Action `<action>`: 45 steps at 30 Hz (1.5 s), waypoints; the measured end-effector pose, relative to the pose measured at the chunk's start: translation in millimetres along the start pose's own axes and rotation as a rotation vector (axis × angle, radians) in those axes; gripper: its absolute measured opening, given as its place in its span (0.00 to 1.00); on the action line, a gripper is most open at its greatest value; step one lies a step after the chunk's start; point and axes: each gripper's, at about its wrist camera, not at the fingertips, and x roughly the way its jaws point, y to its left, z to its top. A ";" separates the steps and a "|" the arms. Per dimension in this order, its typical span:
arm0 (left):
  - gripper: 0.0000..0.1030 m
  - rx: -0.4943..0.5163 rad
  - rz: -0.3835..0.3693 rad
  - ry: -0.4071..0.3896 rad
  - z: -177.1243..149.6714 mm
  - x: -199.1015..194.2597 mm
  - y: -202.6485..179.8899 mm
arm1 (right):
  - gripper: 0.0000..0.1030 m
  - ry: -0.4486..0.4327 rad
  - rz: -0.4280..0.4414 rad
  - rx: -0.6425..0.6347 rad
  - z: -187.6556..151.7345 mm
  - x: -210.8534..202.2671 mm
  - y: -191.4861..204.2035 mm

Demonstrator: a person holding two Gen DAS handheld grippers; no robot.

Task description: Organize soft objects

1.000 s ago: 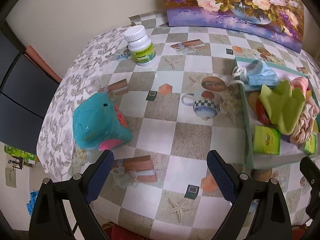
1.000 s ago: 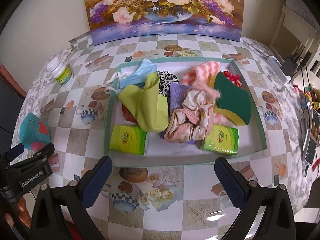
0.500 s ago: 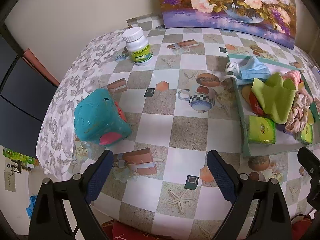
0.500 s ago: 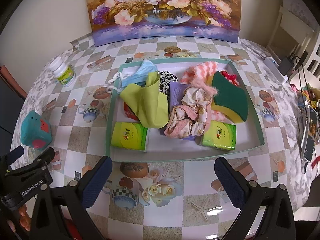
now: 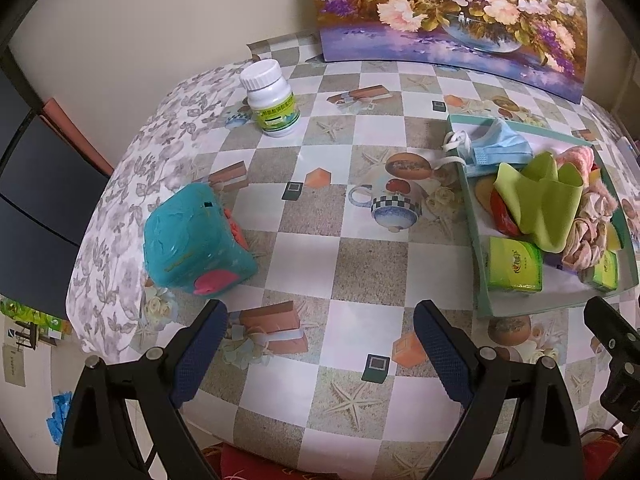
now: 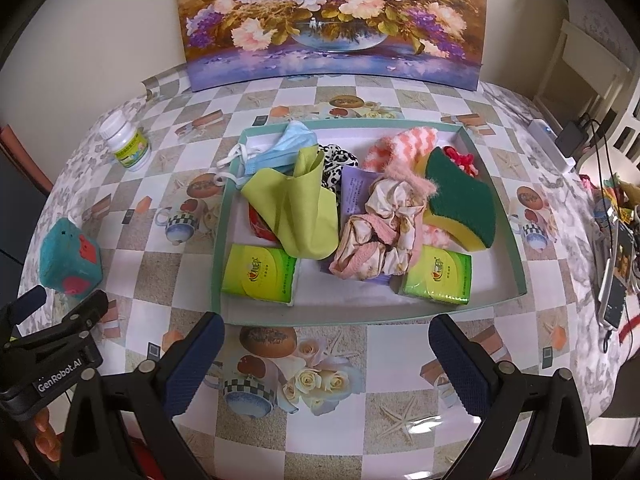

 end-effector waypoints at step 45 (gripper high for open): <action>0.92 -0.029 0.014 0.001 1.6 0.3 7.2 | 1.00 0.004 -0.008 -0.028 3.0 2.7 3.0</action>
